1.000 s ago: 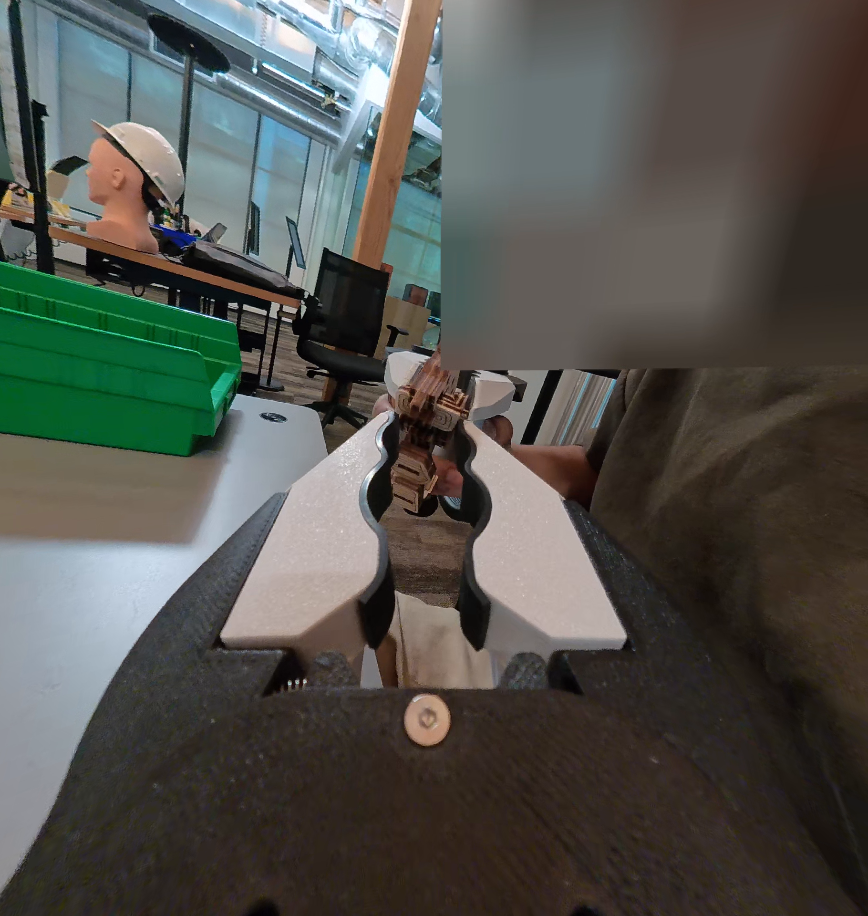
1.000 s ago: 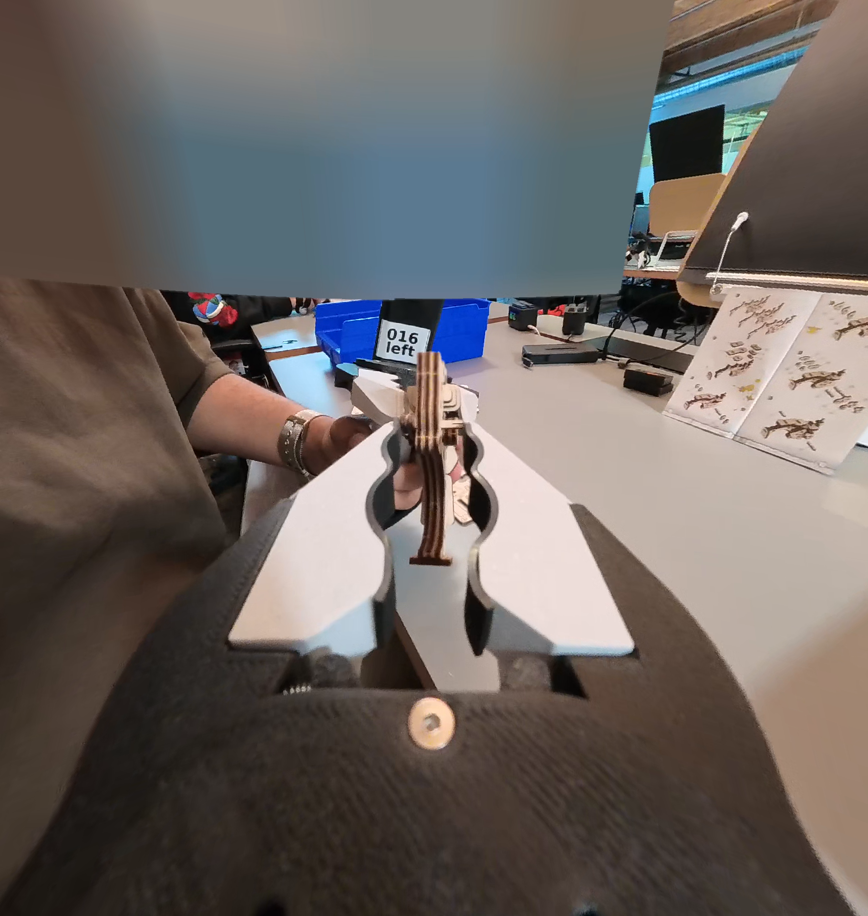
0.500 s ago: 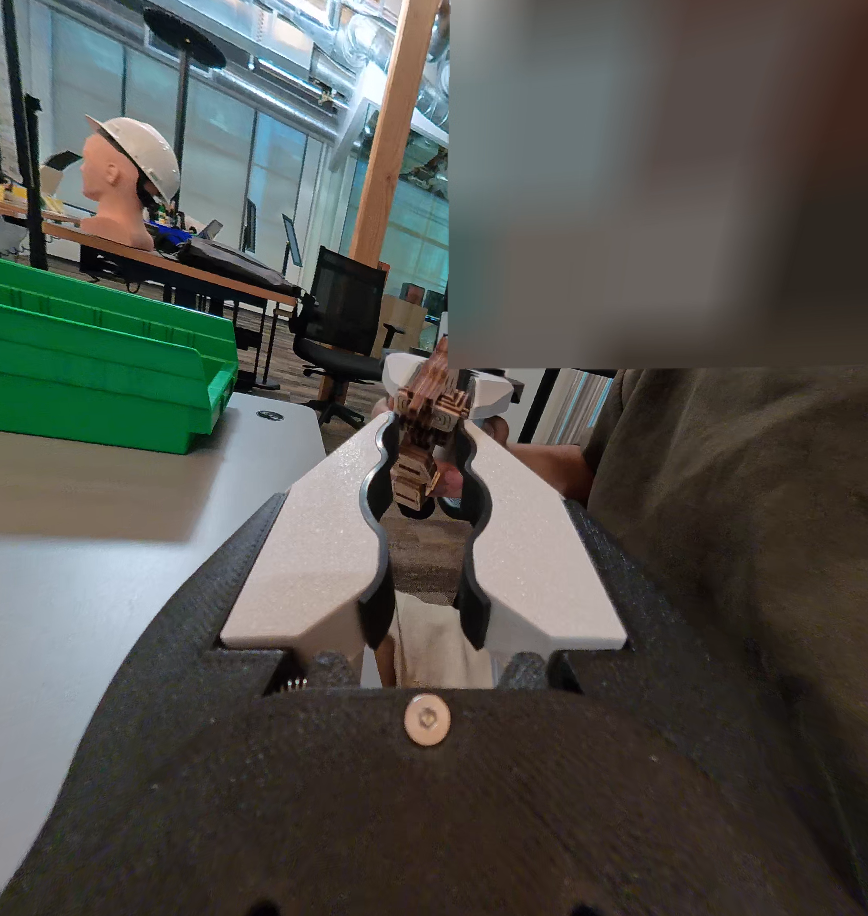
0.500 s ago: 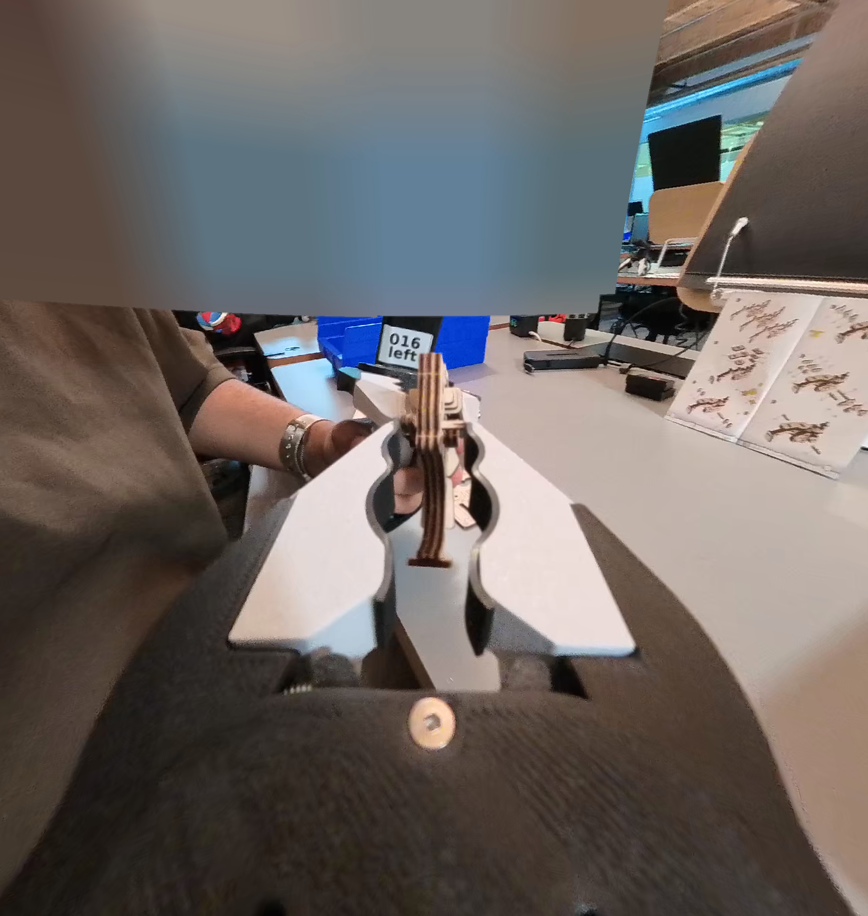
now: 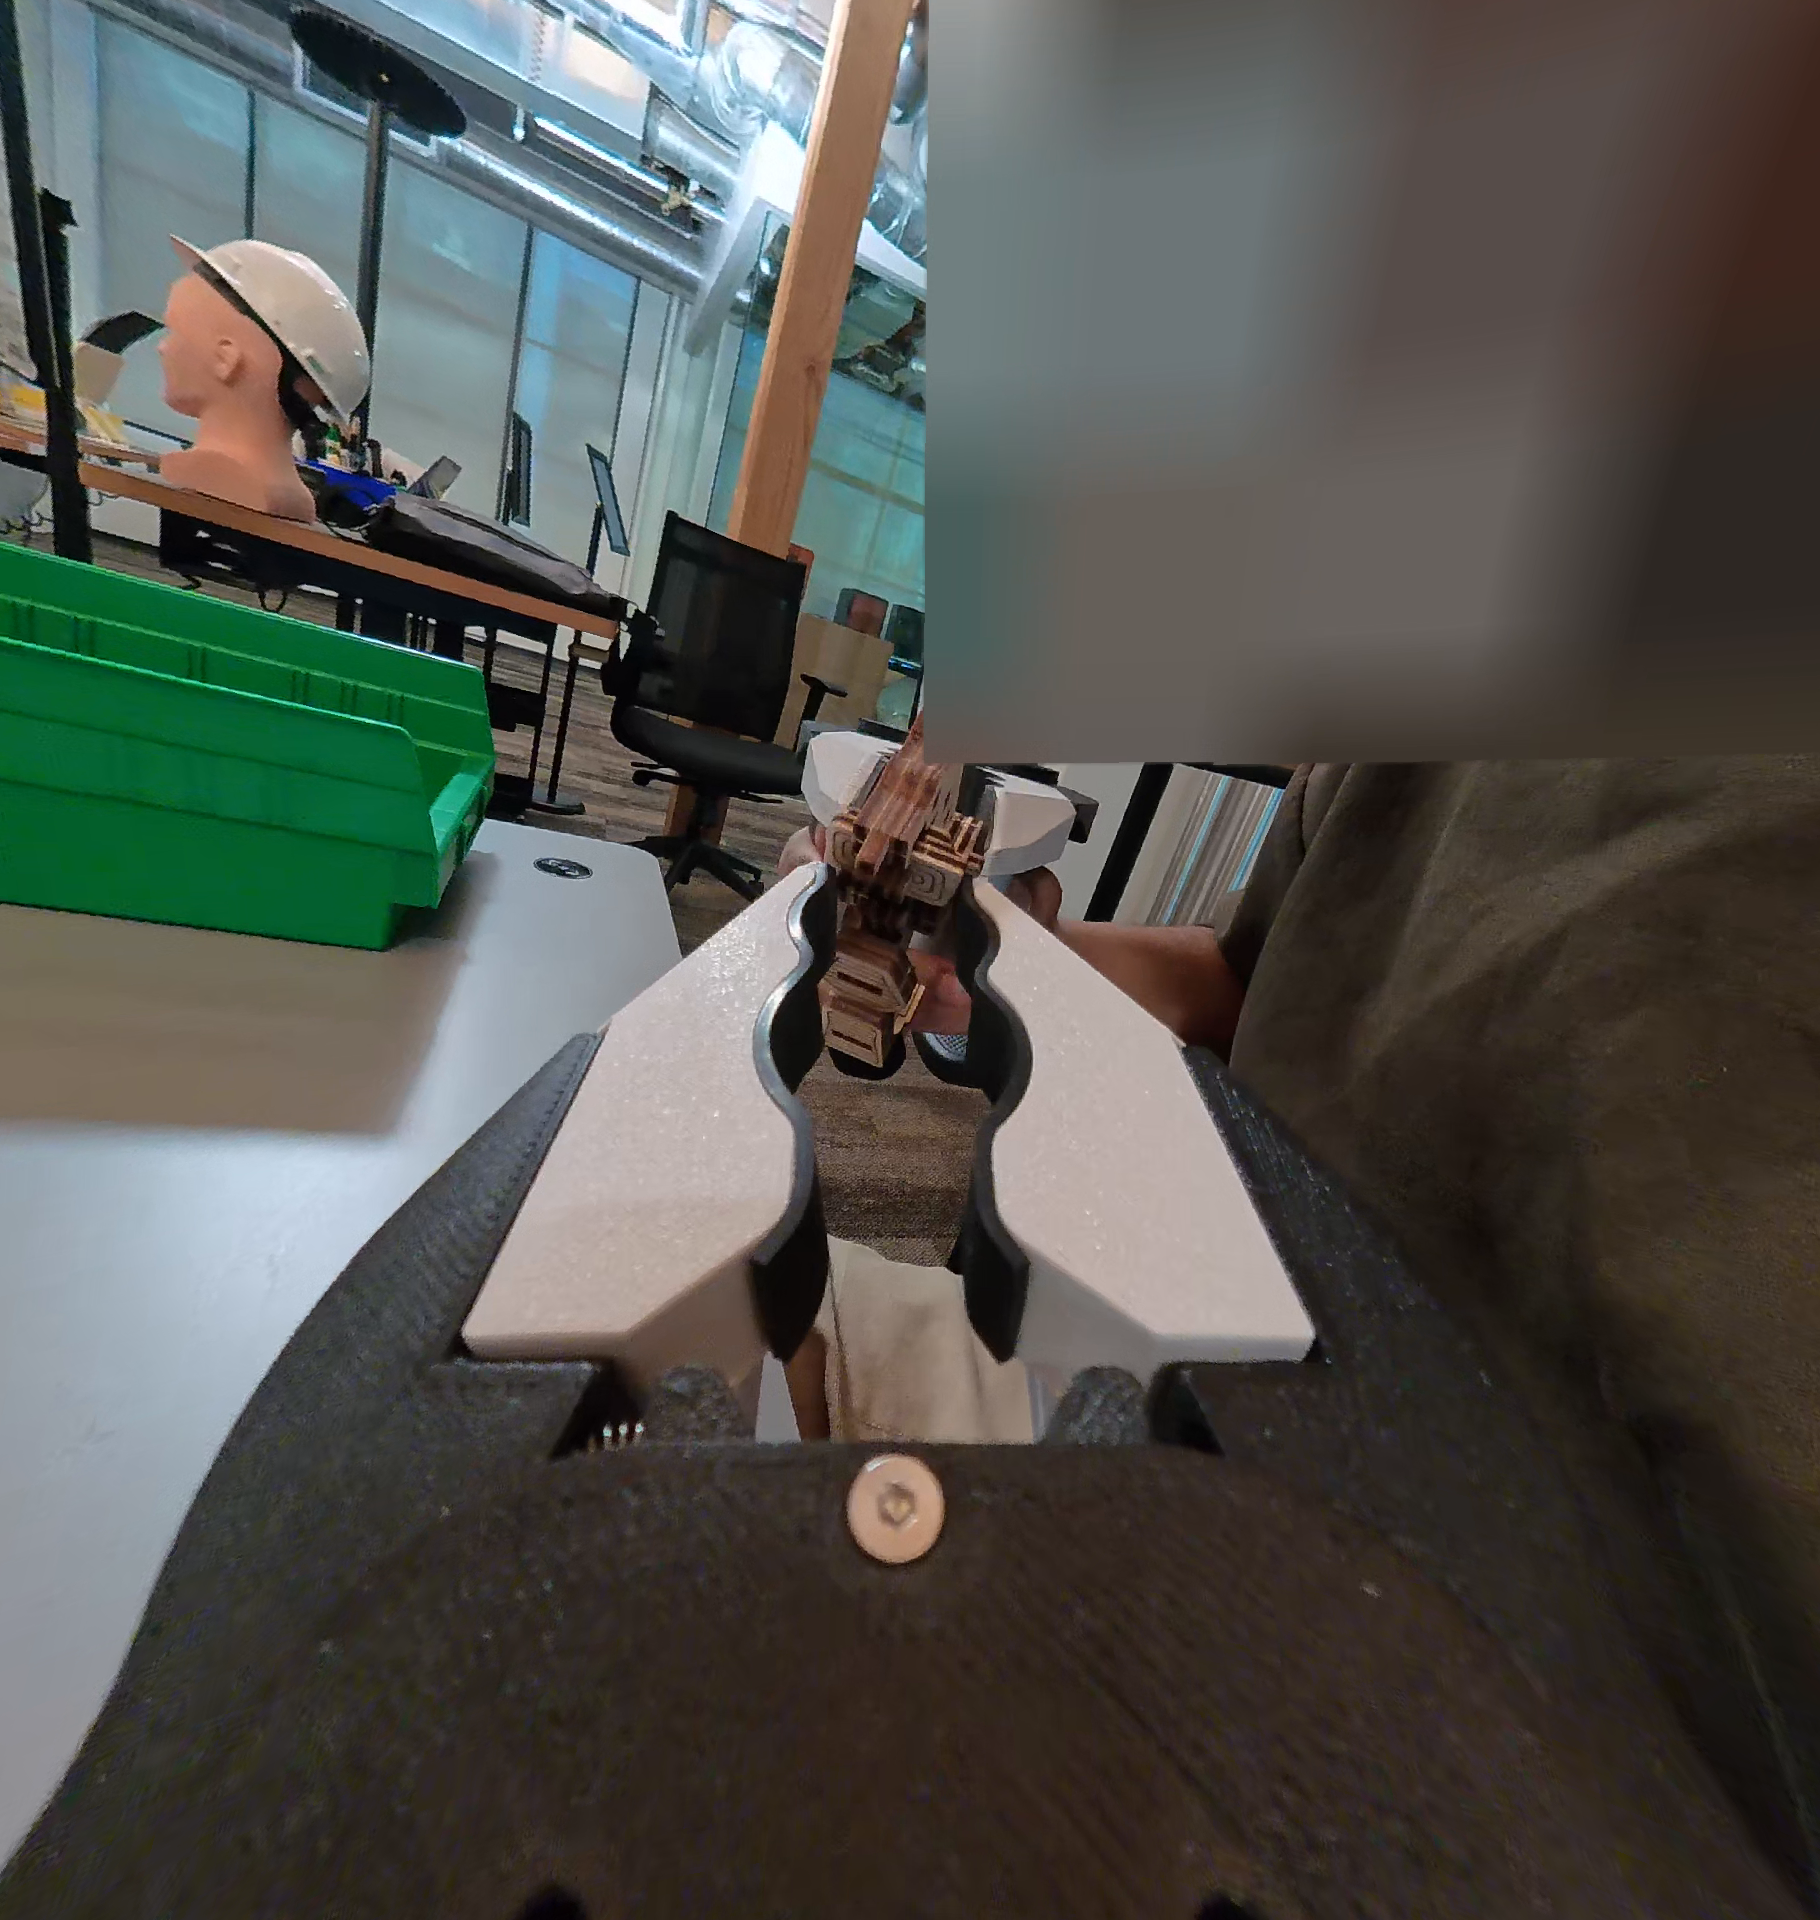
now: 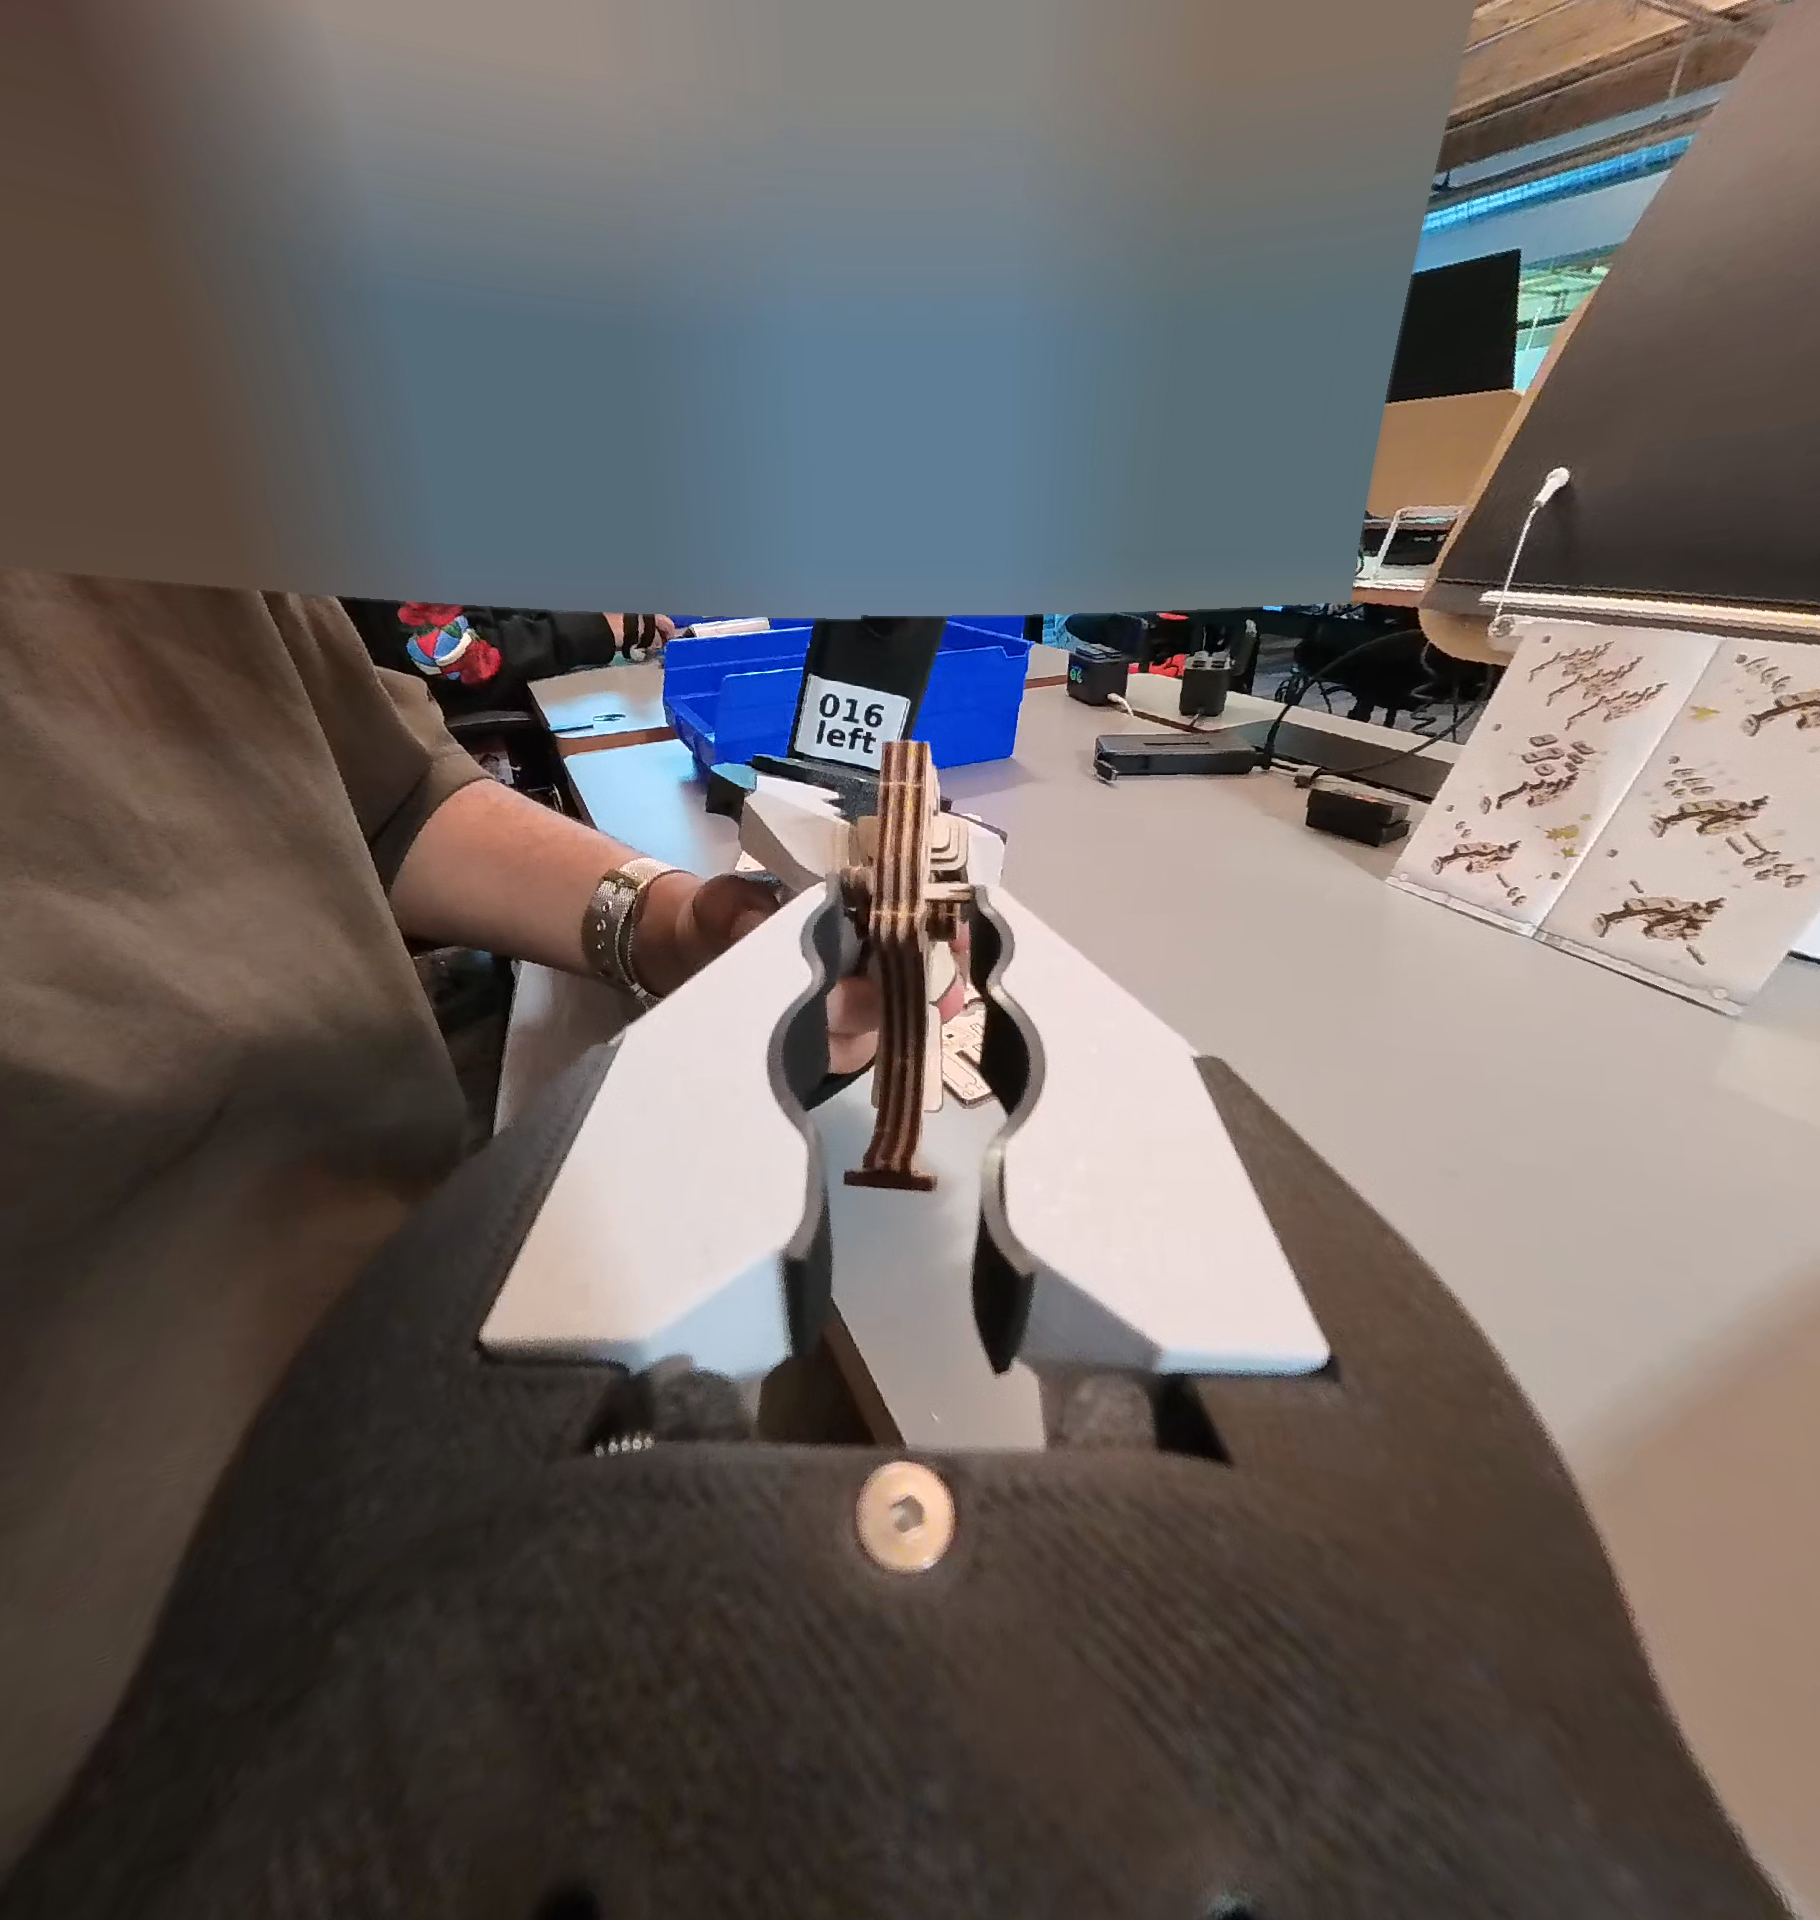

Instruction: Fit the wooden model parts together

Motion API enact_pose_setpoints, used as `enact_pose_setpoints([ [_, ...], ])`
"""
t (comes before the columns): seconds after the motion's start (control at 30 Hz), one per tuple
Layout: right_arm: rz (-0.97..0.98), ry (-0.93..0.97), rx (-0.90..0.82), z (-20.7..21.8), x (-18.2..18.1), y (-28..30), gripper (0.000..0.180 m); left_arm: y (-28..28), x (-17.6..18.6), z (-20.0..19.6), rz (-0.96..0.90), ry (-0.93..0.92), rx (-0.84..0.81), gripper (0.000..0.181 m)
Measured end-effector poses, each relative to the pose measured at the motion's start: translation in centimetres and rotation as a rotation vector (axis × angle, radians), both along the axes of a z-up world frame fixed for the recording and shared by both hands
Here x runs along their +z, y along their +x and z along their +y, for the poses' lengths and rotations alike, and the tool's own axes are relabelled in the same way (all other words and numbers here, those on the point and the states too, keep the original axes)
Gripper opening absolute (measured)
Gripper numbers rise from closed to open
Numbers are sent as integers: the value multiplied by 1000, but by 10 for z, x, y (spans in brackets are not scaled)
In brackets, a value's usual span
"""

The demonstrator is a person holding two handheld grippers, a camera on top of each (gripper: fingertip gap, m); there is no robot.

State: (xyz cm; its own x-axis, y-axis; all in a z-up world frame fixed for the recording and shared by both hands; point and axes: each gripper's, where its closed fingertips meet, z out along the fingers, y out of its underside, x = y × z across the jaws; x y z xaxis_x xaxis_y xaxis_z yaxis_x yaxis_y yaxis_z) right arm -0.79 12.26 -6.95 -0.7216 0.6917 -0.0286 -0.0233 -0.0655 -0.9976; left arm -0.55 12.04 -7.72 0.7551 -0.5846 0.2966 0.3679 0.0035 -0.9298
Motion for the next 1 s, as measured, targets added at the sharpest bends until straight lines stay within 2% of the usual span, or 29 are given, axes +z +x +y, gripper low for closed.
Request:
enact_pose_setpoints([
  [0.2, -16, -26, -9, 2, -1, -3, 23, -3, -1, 1, -13, -11, 11, 20],
  [0.3, -39, -50, -34, 7, -3, -7, 45, -7, -3, 4, -24, -30, 28, 19],
  [0.37, -68, -101, -23, 11, -2, -8, 47, -11, -8, 7, -33, -60, 46, 19],
  [0.4, -84, -137, -19, 15, -1, -9, 46, -13, -11, 9, -38, -79, 57, 19],
  [0.5, -144, -219, -8, 25, -2, -11, 28, -16, -14, 11, -58, -105, 64, 19],
  [0.6, -160, -240, -4, 30, -3, -12, 25, -19, -15, 12, -63, -110, 77, 19],
  [0.73, -170, -153, -10, 26, -11, -11, 12, -21, -15, 11, -71, -109, 77, 19],
  [0.9, -176, -66, -21, 19, -19, -12, 14, -20, -16, 11, -70, -114, 73, 19],
  [1.0, -175, -42, -25, 18, -21, -12, 7, -19, -16, 11, -68, -115, 70, 19],
])
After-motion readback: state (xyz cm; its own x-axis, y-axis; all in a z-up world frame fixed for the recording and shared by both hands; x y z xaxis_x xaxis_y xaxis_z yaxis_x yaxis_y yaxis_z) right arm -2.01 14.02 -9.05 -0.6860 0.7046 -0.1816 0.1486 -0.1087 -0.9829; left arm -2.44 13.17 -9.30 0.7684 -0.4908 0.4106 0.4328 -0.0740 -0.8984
